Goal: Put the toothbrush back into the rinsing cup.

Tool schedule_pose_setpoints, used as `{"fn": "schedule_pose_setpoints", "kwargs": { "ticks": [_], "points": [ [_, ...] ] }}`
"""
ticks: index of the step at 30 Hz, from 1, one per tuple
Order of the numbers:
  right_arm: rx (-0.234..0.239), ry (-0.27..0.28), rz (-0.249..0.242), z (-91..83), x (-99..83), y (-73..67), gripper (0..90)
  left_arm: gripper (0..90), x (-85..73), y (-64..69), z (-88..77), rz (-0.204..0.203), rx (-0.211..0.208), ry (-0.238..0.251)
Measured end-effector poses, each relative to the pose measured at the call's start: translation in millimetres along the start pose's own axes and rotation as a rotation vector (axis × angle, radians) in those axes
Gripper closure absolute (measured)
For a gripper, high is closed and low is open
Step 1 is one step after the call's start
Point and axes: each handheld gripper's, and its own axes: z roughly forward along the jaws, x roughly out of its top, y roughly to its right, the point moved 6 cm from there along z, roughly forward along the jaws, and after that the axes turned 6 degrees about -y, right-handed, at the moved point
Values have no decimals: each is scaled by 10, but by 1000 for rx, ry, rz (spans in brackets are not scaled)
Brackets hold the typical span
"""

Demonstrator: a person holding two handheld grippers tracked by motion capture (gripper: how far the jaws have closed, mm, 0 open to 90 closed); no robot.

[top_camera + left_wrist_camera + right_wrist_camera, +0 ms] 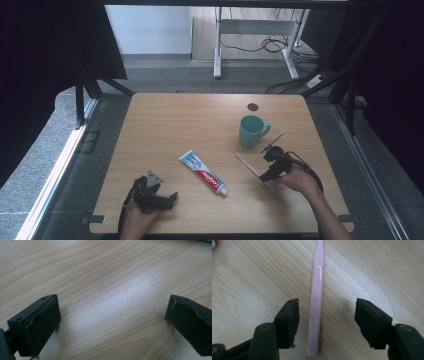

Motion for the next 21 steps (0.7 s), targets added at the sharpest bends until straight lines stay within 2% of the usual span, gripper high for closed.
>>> {"fn": "schedule_pose_setpoints", "kwargs": {
  "ticks": [9, 16, 21],
  "points": [
    [-11, -89, -60, 25, 154, -62, 519, 0, 0, 0, 0, 0, 0, 0],
    [-23, -142, -90, 83, 270, -110, 631, 0, 0, 0, 0, 0, 0, 0],
    [-26, -171, -93, 122, 328, -138, 691, 0, 0, 0, 0, 0, 0, 0]
  ]
}}
